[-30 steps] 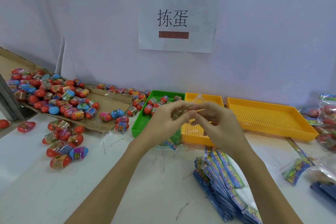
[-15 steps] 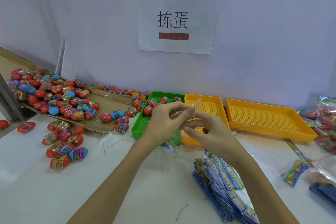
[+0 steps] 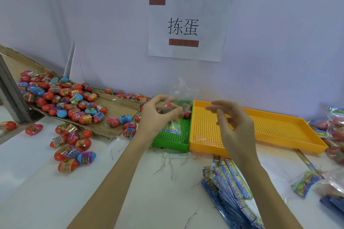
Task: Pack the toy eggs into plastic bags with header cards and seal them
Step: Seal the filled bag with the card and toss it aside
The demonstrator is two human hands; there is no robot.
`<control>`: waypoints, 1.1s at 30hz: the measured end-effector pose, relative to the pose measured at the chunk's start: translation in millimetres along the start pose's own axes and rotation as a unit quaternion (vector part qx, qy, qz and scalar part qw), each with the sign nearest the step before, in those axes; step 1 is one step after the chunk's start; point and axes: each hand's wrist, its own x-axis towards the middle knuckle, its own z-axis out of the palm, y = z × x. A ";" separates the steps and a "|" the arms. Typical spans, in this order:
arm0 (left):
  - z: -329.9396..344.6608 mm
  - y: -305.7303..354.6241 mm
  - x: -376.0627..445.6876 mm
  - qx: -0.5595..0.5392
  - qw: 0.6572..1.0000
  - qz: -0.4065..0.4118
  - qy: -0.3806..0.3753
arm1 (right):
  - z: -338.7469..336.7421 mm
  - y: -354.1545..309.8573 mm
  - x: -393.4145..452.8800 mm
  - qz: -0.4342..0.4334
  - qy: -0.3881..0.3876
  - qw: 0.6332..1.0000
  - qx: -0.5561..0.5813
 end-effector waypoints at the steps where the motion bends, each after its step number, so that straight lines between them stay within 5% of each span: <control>1: -5.3 -2.5 3.4 -0.037 0.998 -0.014 0.052 | 4.6 2.9 1.5 0.015 -0.024 0.999 -0.018; 5: -18.0 -14.0 13.8 -0.114 0.970 -0.041 0.212 | 38.7 15.6 5.1 0.059 -0.187 0.971 -0.138; 14: -19.2 -20.8 15.3 -0.077 0.957 -0.027 0.280 | 131.1 29.4 52.0 0.000 -0.335 0.876 -0.347; 17: -18.8 -18.0 13.8 -0.086 0.959 -0.028 0.268 | 139.7 31.2 49.8 -0.006 -0.306 0.866 -0.395; 23: -16.0 -10.3 9.1 -0.090 0.968 -0.052 0.227 | 121.9 27.5 40.2 -0.011 -0.263 0.902 -0.344; 27: -13.4 -8.1 7.1 -0.089 0.979 -0.045 0.178 | 84.4 24.6 29.0 0.028 -0.130 0.975 -0.179; 33: -0.1 -2.9 3.9 -0.136 0.986 -0.090 0.039 | 23.2 27.8 5.3 0.124 -0.047 0.991 0.001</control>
